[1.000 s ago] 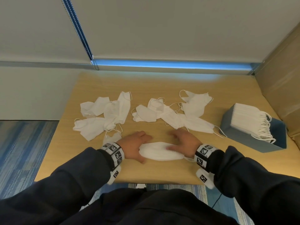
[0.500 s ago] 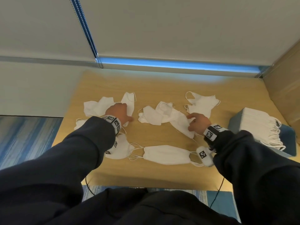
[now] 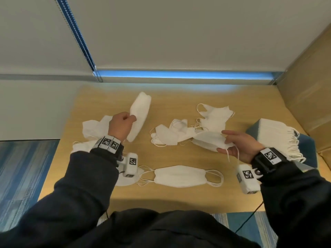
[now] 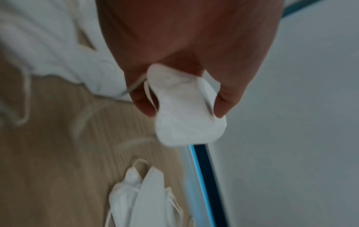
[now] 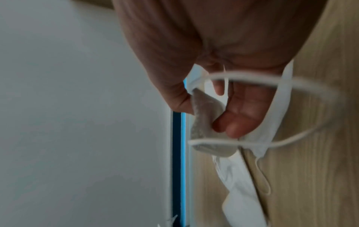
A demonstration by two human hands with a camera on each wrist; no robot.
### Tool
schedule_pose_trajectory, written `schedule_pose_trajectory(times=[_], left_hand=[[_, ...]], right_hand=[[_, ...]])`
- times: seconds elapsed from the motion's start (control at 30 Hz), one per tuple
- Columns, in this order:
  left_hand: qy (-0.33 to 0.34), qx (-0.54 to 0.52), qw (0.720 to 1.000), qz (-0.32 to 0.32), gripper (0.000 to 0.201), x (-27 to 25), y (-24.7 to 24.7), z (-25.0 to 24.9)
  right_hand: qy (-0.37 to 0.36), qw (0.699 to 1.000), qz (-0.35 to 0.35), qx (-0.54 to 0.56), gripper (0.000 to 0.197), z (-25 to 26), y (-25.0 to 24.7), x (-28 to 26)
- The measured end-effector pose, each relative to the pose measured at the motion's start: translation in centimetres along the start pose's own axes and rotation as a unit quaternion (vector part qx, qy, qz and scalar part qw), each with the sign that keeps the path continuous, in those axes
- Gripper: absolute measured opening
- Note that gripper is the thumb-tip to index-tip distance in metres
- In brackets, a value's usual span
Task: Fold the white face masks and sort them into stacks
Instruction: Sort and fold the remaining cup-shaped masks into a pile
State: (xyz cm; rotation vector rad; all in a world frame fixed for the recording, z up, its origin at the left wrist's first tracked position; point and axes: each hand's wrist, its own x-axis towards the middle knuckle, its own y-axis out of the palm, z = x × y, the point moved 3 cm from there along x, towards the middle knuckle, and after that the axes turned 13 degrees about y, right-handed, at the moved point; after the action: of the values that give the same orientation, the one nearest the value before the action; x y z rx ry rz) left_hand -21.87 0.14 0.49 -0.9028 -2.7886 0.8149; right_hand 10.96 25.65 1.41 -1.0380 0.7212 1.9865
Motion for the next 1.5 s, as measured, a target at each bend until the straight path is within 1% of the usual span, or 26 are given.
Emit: schedule_pose_trajectory(times=[0.03, 0.07, 0.1, 0.13, 0.23, 0.3, 0.4, 0.5, 0.53, 0.6, 0.63, 0.67, 0.7, 0.77, 0.8, 0.87, 0.93, 0.97, 1.0, 1.1, 1.17, 1.2, 1.23, 1.33, 1.4, 1.5], left_hand=[[-0.036, -0.103, 0.994, -0.015, 0.021, -0.8, 0.3, -0.1], [-0.077, -0.192, 0.978, -0.022, 0.026, -1.6, 0.8, 0.0], [-0.115, -0.258, 0.959, -0.022, 0.031, -2.4, 1.4, 0.1], [-0.141, -0.307, 0.941, -0.022, 0.032, -3.1, 1.9, 0.4], [-0.170, -0.391, 0.904, -0.029, 0.024, -5.0, 3.0, 0.2], [-0.165, -0.402, 0.900, -0.028, 0.026, -5.9, 3.1, -0.4], [-0.127, -0.379, 0.916, -0.018, 0.024, -7.4, 3.1, -2.0], [-0.065, -0.305, 0.950, -0.002, 0.009, -9.0, 3.6, -4.9], [-0.030, -0.267, 0.963, -0.010, 0.016, -9.5, 3.7, -6.0], [0.077, -0.144, 0.986, -0.025, 0.027, -10.2, 4.2, -8.0], [0.126, -0.092, 0.988, -0.020, 0.025, -10.6, 4.8, -9.0], [0.166, -0.064, 0.984, 0.006, 0.021, -11.0, 5.4, -9.7], [0.194, -0.067, 0.978, 0.050, 0.018, -11.5, 6.2, -10.4], [0.209, -0.098, 0.964, 0.134, 0.029, -12.3, 7.6, -10.9], [0.217, -0.098, 0.960, 0.149, 0.032, -12.5, 7.7, -11.0], [0.240, -0.077, 0.960, 0.123, 0.027, -12.1, 7.0, -10.7], [0.229, -0.075, 0.967, 0.078, 0.015, -11.4, 5.9, -9.9], [0.201, -0.097, 0.973, 0.065, 0.011, -11.1, 5.4, -9.4], [0.166, -0.128, 0.976, 0.058, 0.014, -10.9, 5.1, -8.9], [0.052, -0.219, 0.973, 0.051, 0.047, -10.8, 4.9, -7.8], [0.008, -0.281, 0.958, 0.063, 0.059, -10.9, 5.0, -7.3], [0.001, -0.306, 0.949, 0.074, 0.057, -10.9, 5.0, -7.3], [0.004, -0.322, 0.943, 0.084, 0.051, -11.0, 4.8, -7.4], [0.038, -0.312, 0.945, 0.088, 0.023, -11.3, 4.2, -7.8], [0.037, -0.300, 0.949, 0.090, 0.017, -11.2, 3.8, -7.5], [0.016, -0.294, 0.950, 0.104, 0.015, -11.3, 3.2, -6.6]], right_hand=[[0.000, 1.000, 0.009, 0.024, 0.035, -0.3, 0.2, -0.1], [0.009, 0.999, 0.016, 0.041, 0.026, -0.8, 0.5, -0.2], [0.020, 0.998, 0.028, 0.051, 0.019, -1.3, 1.1, -0.3], [0.024, 0.998, 0.037, 0.053, 0.019, -1.8, 1.5, -0.3], [-0.005, 0.998, 0.036, 0.058, 0.038, -2.6, 2.5, -0.1], [-0.053, 0.997, 0.045, 0.039, 0.039, -2.3, 3.4, -1.2], [-0.124, 0.990, 0.068, 0.018, 0.040, -1.8, 4.9, -3.2], [-0.177, 0.984, 0.022, -0.018, 0.039, -2.0, 6.7, -4.5], [-0.190, 0.981, 0.013, -0.028, 0.040, -2.2, 7.5, -4.7], [-0.211, 0.976, 0.019, -0.046, 0.040, -2.8, 9.2, -5.4], [-0.220, 0.973, 0.029, -0.059, 0.039, -3.1, 10.2, -5.7], [-0.225, 0.971, 0.042, -0.069, 0.036, -3.5, 11.1, -6.1], [-0.226, 0.969, 0.060, -0.073, 0.032, -4.0, 12.0, -6.4], [-0.212, 0.972, 0.094, -0.043, 0.027, -4.8, 13.3, -6.8], [-0.198, 0.974, 0.110, -0.016, 0.029, -5.1, 13.5, -6.9], [-0.165, 0.977, 0.134, 0.020, 0.039, -5.5, 13.3, -6.7], [-0.139, 0.979, 0.144, 0.025, 0.038, -5.5, 12.8, -6.5], [-0.125, 0.981, 0.150, 0.025, 0.032, -5.5, 12.6, -6.4], [-0.112, 0.981, 0.155, 0.024, 0.027, -5.5, 12.4, -6.3], [-0.104, 0.981, 0.166, -0.007, 0.031, -5.8, 12.2, -6.1], [-0.118, 0.977, 0.172, -0.047, 0.037, -6.0, 12.2, -6.1], [-0.126, 0.974, 0.176, -0.065, 0.041, -6.1, 12.2, -6.1], [-0.130, 0.972, 0.179, -0.079, 0.043, -6.2, 12.2, -6.1], [-0.126, 0.971, 0.182, -0.086, 0.040, -6.3, 12.0, -6.1], [-0.109, 0.980, 0.157, -0.048, 0.030, -6.1, 11.8, -6.2], [-0.092, 0.991, 0.093, -0.004, 0.028, -5.4, 11.0, -6.2]])
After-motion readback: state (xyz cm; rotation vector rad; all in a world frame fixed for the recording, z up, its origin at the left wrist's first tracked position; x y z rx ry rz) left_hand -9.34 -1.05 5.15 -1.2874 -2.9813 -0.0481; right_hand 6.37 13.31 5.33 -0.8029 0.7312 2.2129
